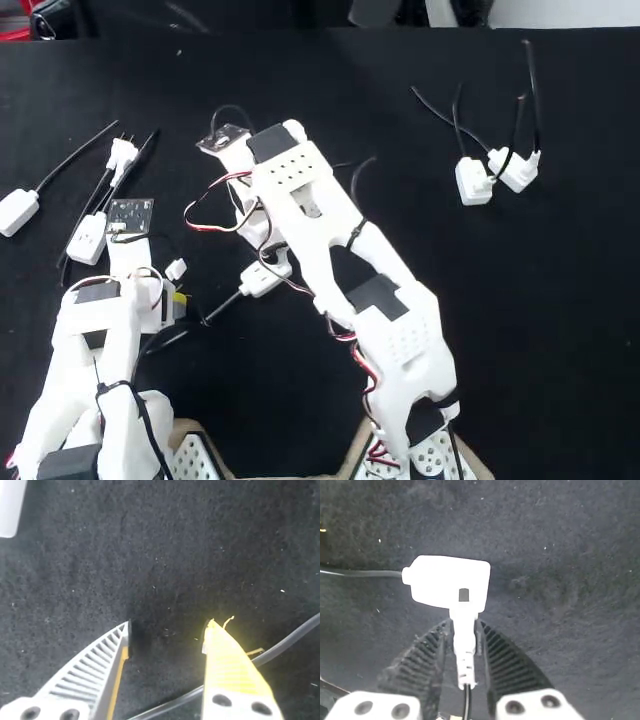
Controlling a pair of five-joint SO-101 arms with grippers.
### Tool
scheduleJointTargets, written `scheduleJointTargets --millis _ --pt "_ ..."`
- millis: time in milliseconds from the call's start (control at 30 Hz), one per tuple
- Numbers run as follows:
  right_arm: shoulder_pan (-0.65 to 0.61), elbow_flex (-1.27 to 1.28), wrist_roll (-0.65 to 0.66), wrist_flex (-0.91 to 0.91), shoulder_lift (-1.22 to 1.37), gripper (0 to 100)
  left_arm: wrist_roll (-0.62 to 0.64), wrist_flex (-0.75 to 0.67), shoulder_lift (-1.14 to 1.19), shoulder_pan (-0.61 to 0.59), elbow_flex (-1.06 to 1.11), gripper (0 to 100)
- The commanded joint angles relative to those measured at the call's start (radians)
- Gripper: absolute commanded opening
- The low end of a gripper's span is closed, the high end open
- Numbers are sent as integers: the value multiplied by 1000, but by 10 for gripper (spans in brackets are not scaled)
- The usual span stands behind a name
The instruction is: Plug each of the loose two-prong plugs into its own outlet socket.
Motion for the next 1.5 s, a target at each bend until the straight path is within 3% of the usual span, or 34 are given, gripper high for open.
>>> scheduleJointTargets --millis 0,233,833,1467 --pt "5 -50 -11 9 -8 11 -9 3 -14 22 4 242" --pt "5 -59 64 38 7 11 -9 3 -14 22 4 242" --pt "66 -87 38 38 73 11 -9 5 -14 22 5 242" --pt "-12 -76 8 -46 130 11 -8 3 -14 21 5 242"
